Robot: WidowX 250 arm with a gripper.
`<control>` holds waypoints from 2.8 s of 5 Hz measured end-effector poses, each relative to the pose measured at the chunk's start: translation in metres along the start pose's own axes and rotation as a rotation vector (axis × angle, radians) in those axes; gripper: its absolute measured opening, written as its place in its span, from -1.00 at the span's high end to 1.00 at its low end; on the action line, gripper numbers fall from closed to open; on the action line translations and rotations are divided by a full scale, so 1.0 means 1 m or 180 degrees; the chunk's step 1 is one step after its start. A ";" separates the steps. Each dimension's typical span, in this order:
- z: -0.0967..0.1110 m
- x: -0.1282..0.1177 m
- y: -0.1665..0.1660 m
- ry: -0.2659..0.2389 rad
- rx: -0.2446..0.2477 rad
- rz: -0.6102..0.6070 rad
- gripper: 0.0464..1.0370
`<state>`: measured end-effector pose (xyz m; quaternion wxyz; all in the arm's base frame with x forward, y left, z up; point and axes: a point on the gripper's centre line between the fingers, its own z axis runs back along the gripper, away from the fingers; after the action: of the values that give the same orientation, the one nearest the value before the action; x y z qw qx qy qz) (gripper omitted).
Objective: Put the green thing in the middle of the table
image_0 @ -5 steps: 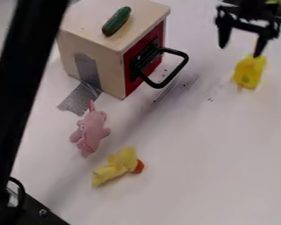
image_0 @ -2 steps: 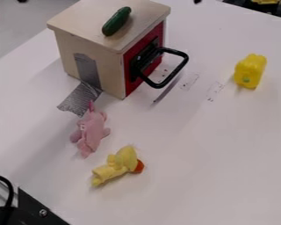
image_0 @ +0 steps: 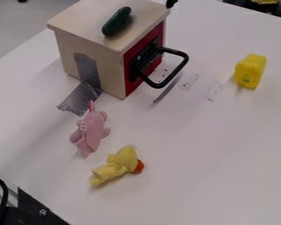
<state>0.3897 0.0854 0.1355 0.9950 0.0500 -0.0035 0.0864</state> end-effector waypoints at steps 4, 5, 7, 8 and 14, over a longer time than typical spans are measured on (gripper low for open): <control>-0.029 -0.028 0.017 0.0145 0.0044 0.0100 -0.85; -0.032 -0.030 0.016 0.0096 0.0029 0.0107 -0.31; -0.033 -0.034 0.008 0.0053 0.0045 0.0108 0.45; -0.032 -0.048 -0.017 -0.0069 -0.0043 0.0160 0.45; -0.119 -0.138 -0.134 -0.0072 0.0171 -0.0170 -0.26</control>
<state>0.2764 -0.0580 0.0017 0.9952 0.0777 -0.0111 0.0593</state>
